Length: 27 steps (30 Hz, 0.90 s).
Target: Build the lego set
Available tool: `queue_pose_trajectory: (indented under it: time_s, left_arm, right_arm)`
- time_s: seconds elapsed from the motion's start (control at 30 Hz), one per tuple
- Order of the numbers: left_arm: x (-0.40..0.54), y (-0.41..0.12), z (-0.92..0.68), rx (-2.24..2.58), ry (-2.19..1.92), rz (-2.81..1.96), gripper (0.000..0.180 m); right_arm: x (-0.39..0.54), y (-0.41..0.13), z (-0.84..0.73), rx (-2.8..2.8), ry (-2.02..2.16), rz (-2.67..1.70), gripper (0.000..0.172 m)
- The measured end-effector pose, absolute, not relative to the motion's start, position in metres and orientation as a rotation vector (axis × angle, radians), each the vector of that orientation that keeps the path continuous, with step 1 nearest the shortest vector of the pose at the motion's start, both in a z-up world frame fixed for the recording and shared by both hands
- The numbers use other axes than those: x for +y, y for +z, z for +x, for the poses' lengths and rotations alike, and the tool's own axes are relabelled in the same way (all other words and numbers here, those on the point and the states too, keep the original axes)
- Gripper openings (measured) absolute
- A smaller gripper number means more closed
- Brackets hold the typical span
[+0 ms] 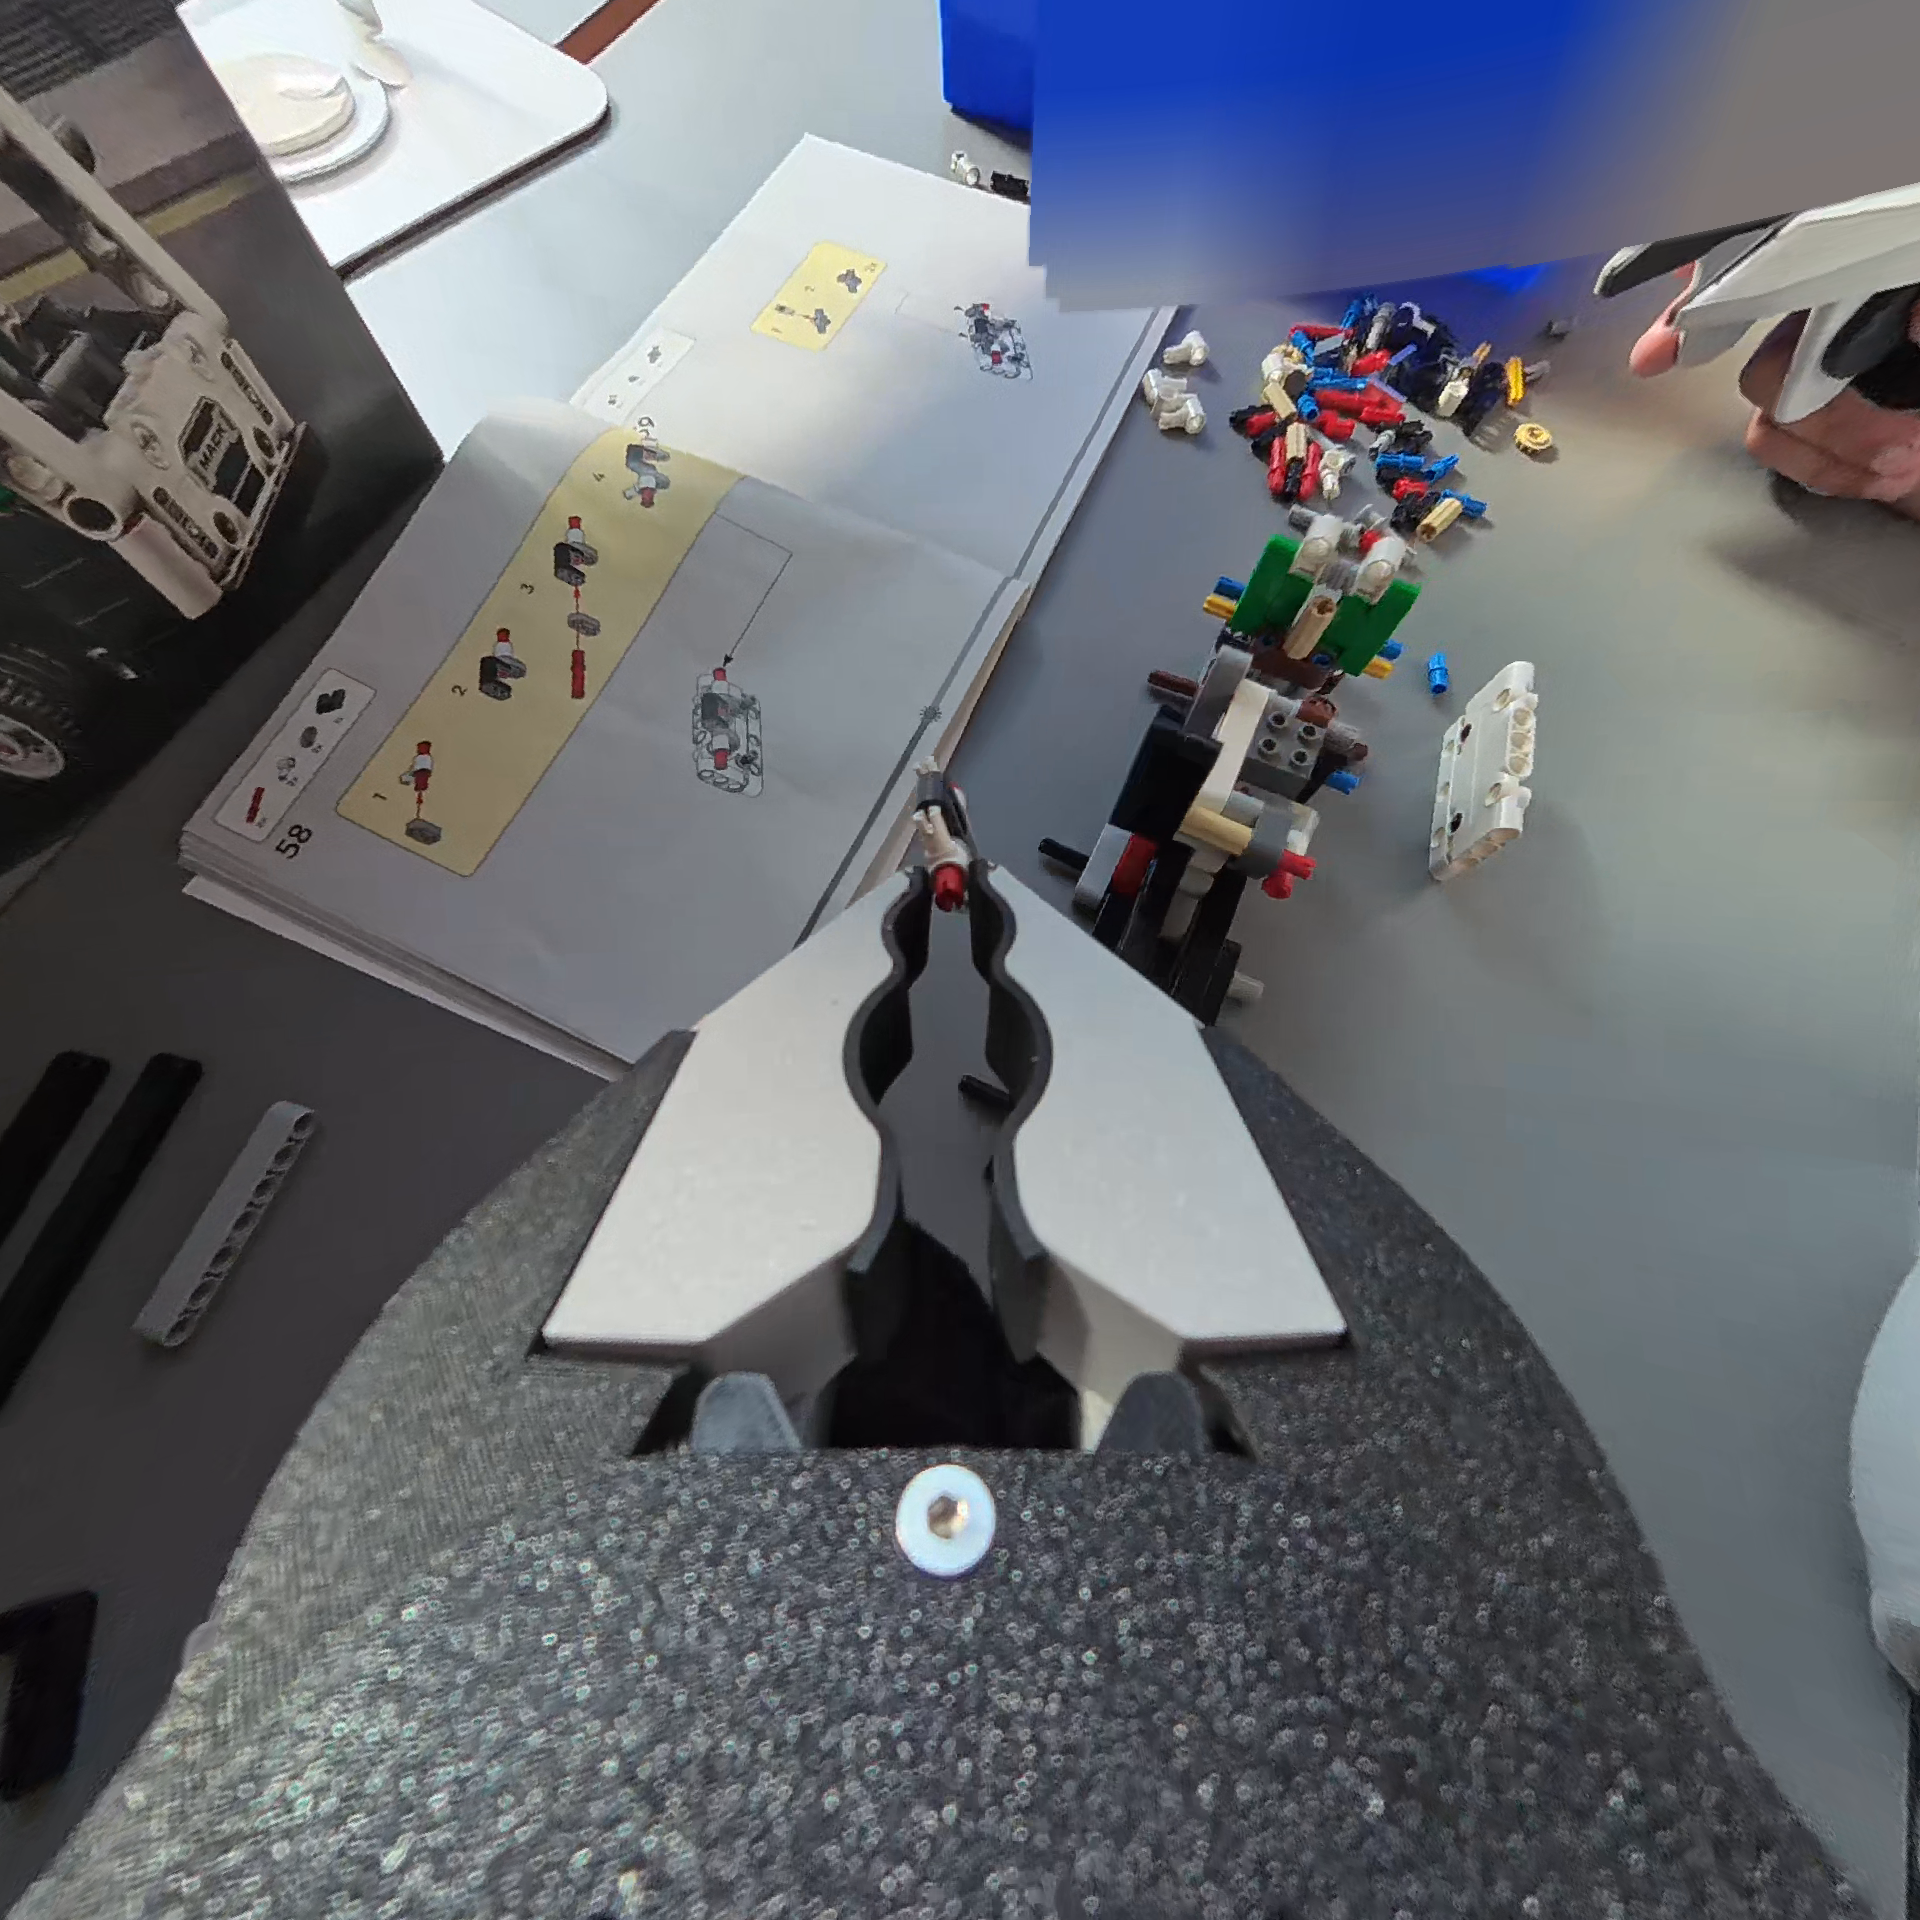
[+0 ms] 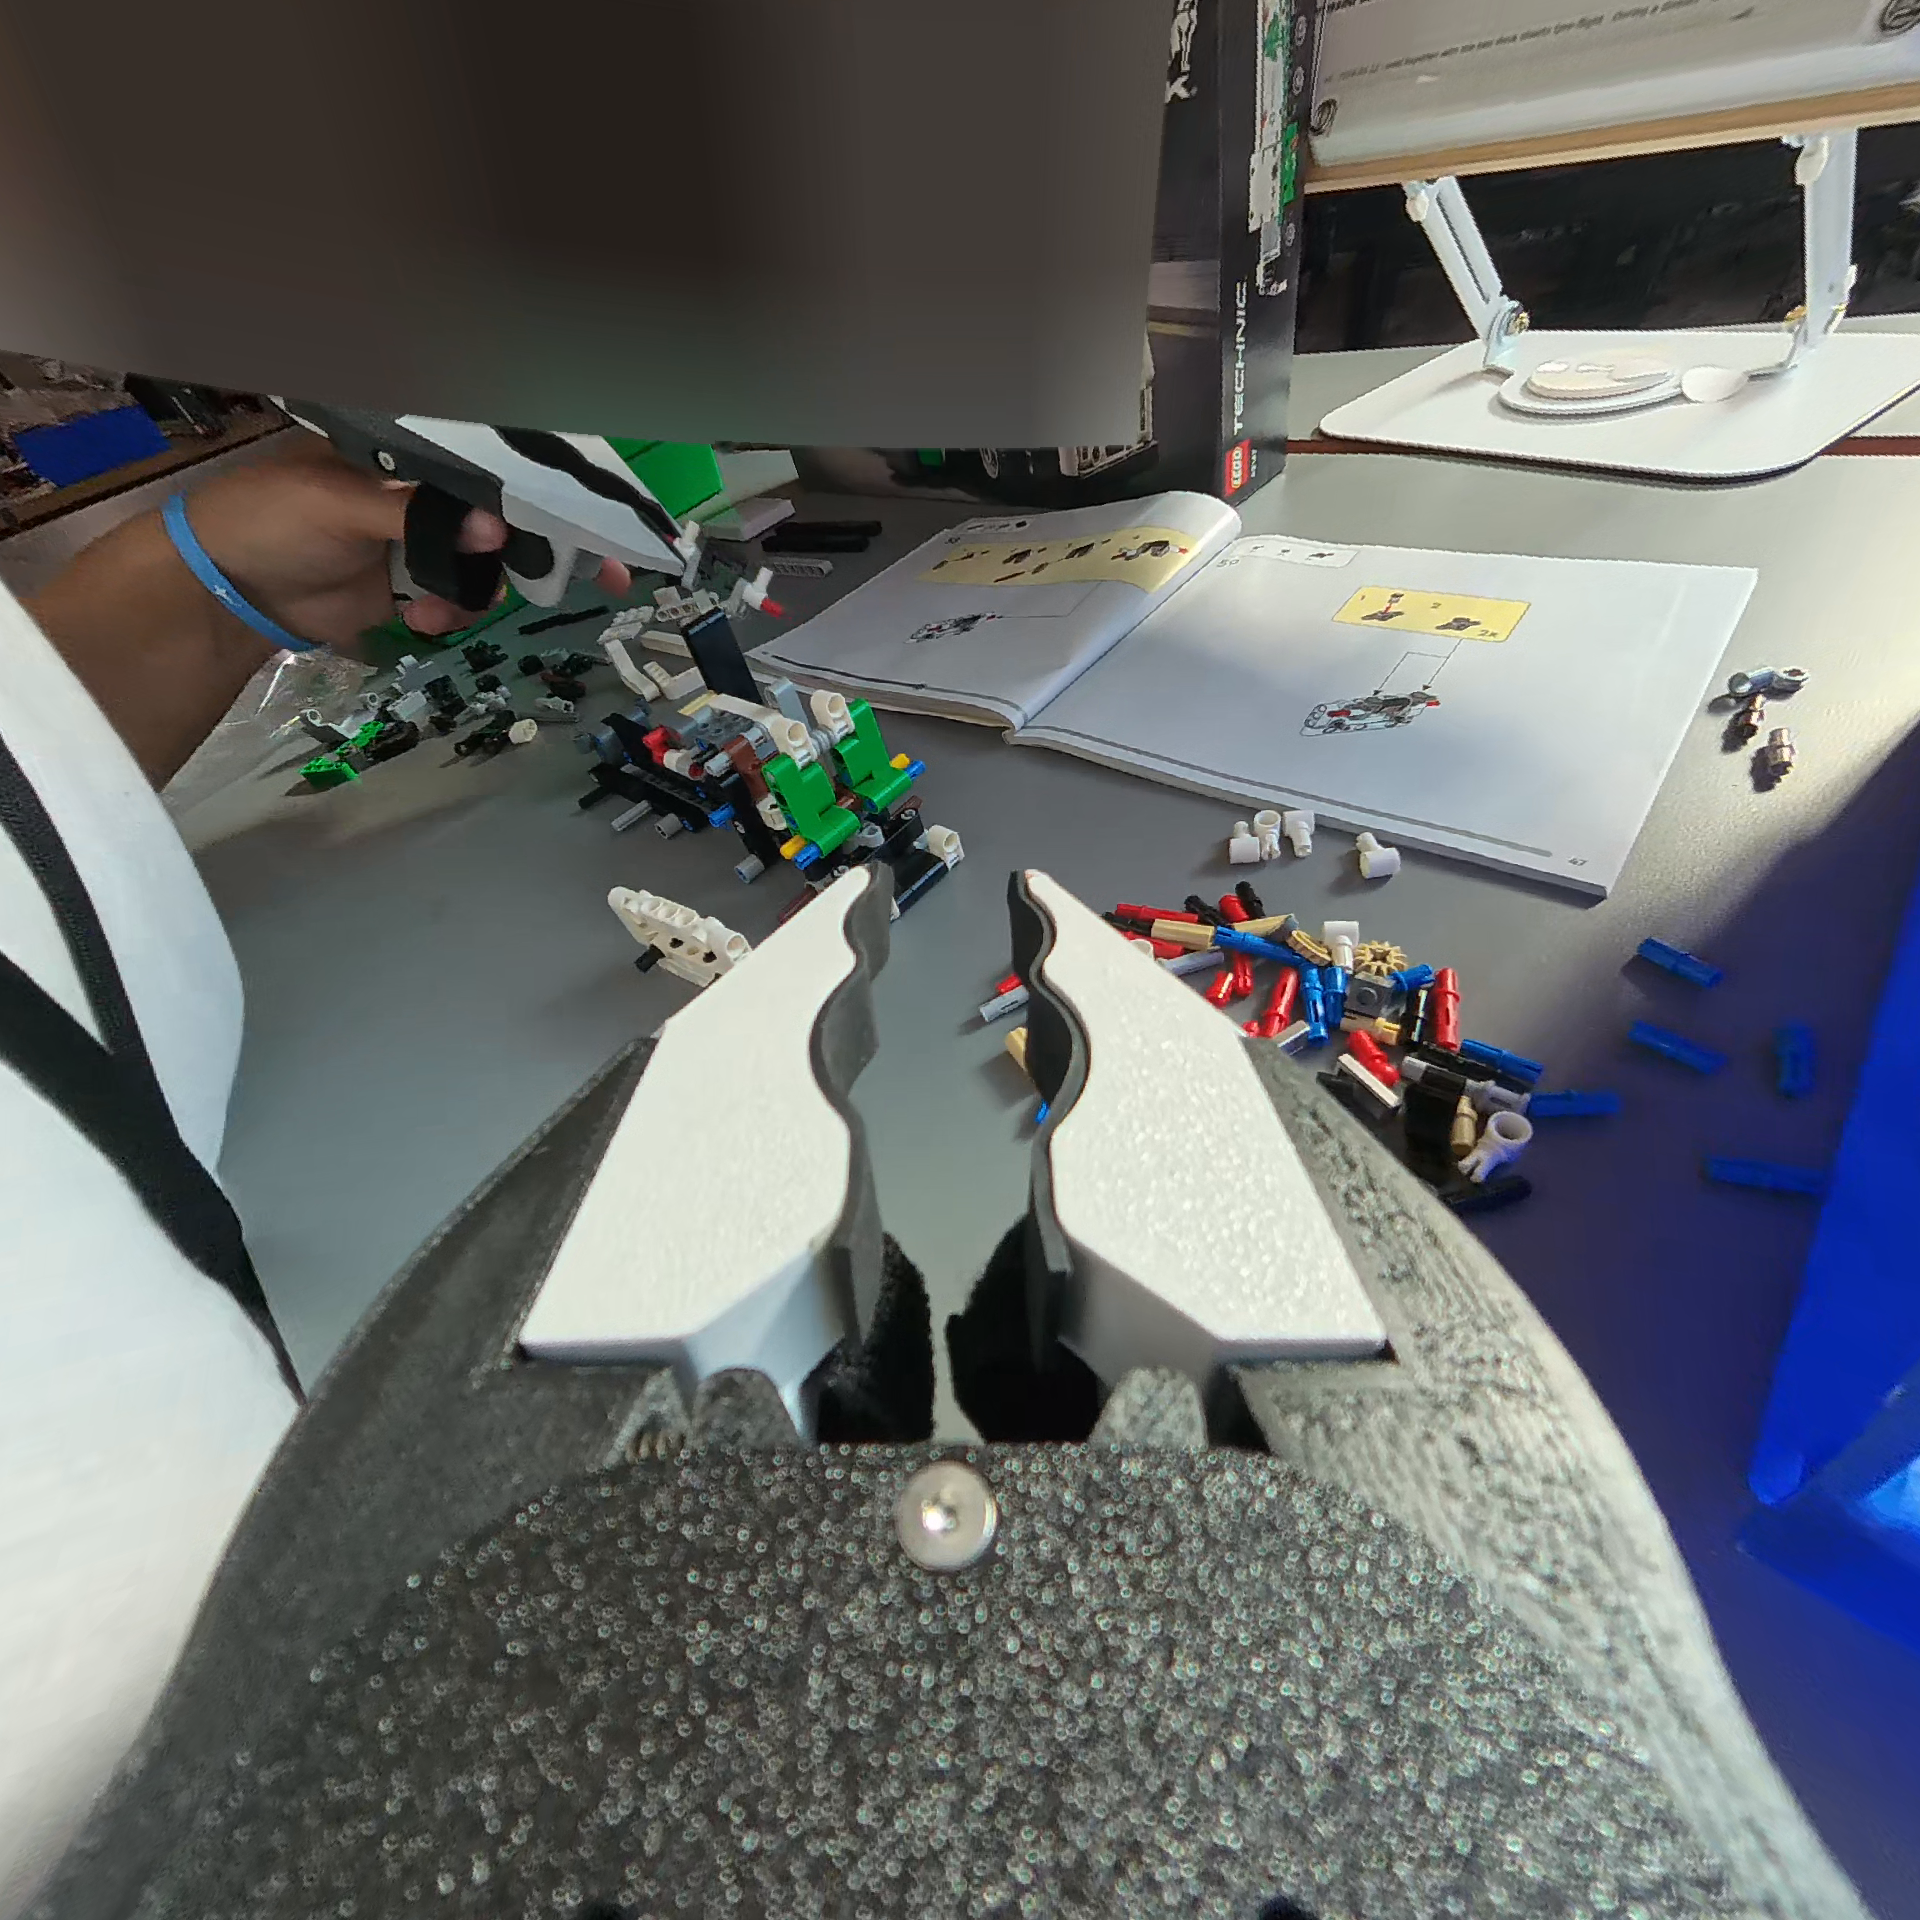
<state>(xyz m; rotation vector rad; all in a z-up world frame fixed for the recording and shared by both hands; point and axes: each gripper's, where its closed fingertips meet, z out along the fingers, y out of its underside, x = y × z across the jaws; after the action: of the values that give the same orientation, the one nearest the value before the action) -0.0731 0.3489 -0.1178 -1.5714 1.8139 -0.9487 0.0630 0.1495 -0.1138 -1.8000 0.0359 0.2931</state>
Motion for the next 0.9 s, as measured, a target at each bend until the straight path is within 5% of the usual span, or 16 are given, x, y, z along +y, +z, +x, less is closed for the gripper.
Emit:
queue_pose_trajectory:
  time_s: [0.57, 0.9]
  left_arm:
    - [0.326, -0.077, -0.087, 1.904, -0.550, -1.398, 0.005]
    - [0.382, -0.115, -0.084, 1.946, -0.478, -1.656, 0.005]
  right_arm:
    - [0.158, -0.138, 0.046, -0.125, 0.097, -1.965, 0.021]
    - [0.156, -0.131, 0.049, -0.082, 0.174, -1.927, 0.021]
